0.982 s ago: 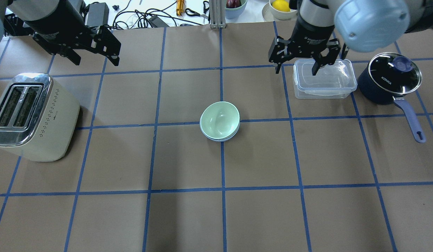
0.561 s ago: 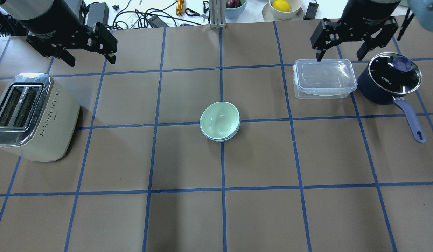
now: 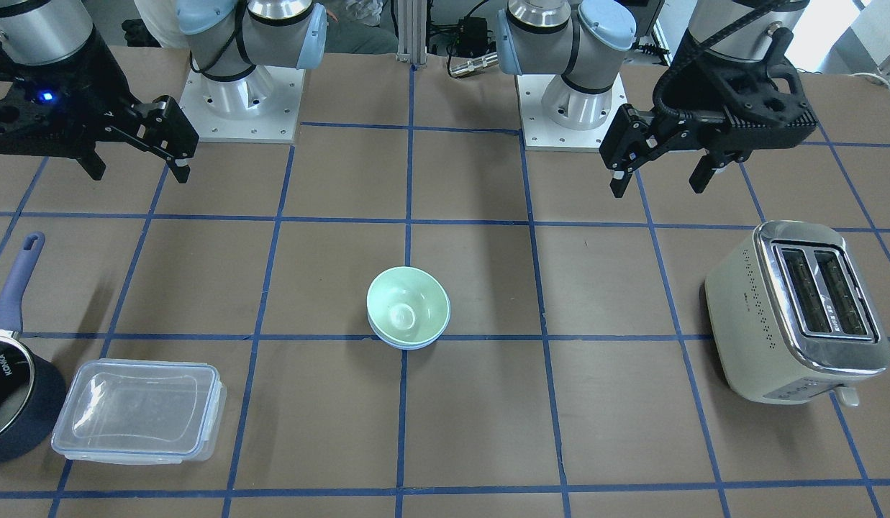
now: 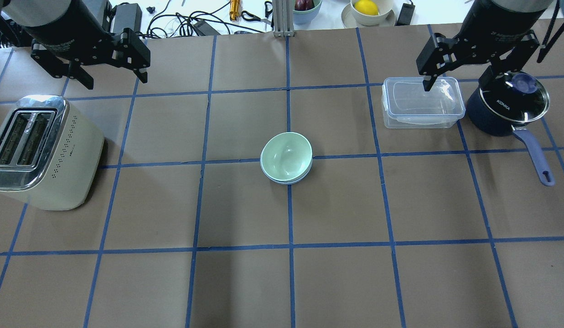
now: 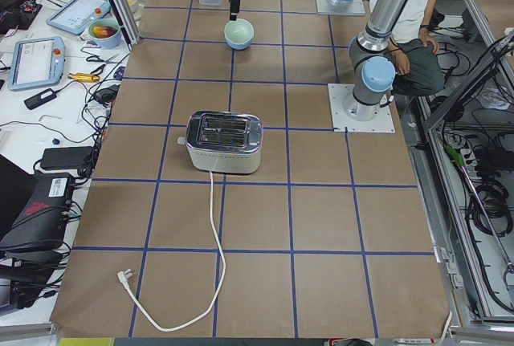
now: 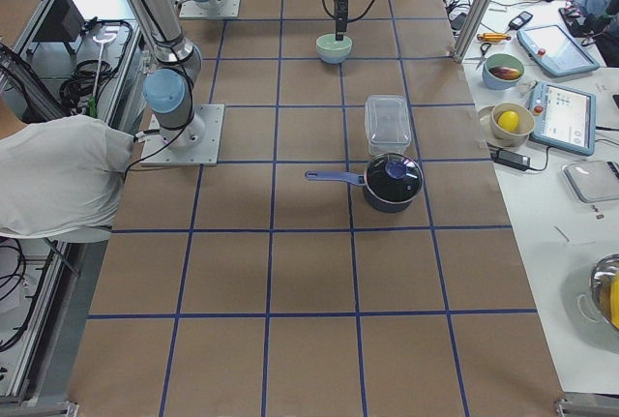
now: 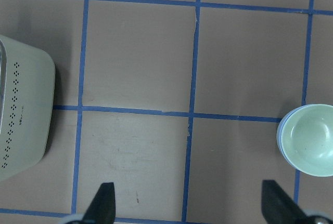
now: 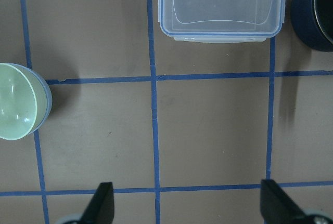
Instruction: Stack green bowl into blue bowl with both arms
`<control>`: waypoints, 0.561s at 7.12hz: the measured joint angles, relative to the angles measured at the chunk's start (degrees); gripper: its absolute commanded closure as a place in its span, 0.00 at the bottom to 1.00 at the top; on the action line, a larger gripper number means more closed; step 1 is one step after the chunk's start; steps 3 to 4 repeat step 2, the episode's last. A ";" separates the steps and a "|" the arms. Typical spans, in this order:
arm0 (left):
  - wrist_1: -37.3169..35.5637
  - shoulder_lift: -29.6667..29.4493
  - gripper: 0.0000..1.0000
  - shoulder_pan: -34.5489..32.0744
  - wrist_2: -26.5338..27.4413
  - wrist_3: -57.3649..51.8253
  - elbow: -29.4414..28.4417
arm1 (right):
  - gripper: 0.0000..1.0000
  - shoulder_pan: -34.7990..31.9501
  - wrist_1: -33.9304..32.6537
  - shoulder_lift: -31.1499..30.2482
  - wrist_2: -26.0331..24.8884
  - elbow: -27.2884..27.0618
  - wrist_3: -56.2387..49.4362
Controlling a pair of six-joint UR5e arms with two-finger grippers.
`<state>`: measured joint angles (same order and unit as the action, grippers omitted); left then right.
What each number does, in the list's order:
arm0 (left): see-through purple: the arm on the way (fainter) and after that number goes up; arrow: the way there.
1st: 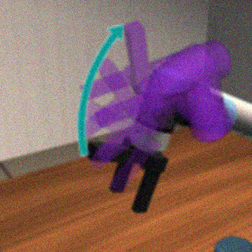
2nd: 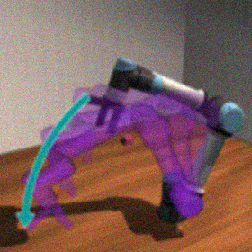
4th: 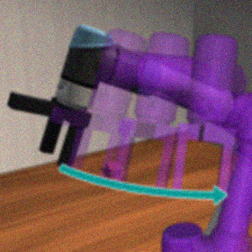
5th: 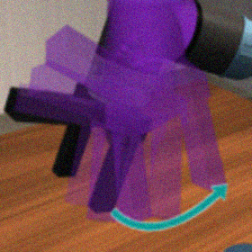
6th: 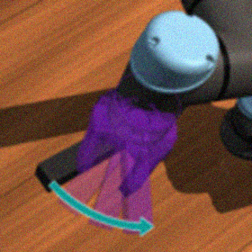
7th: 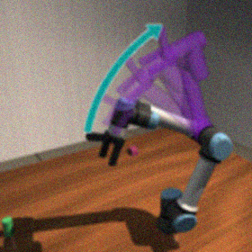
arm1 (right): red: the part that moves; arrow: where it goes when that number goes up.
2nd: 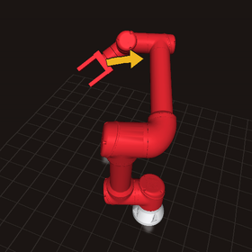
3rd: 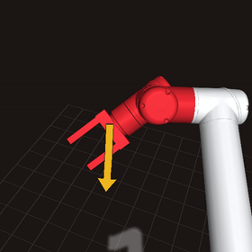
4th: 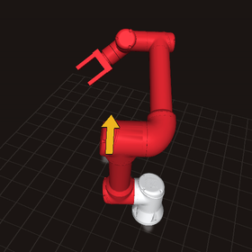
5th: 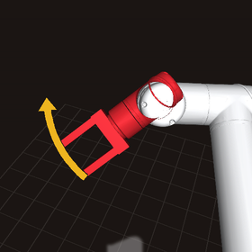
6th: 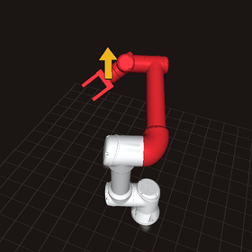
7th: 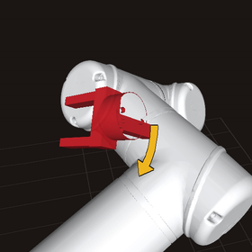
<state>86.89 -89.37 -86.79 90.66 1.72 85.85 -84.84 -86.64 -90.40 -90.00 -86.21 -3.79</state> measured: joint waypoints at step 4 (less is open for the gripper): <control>0.01 -0.02 0.00 -0.09 0.04 -0.06 -0.06 | 0.00 -0.05 -0.03 -0.16 0.05 -0.24 0.03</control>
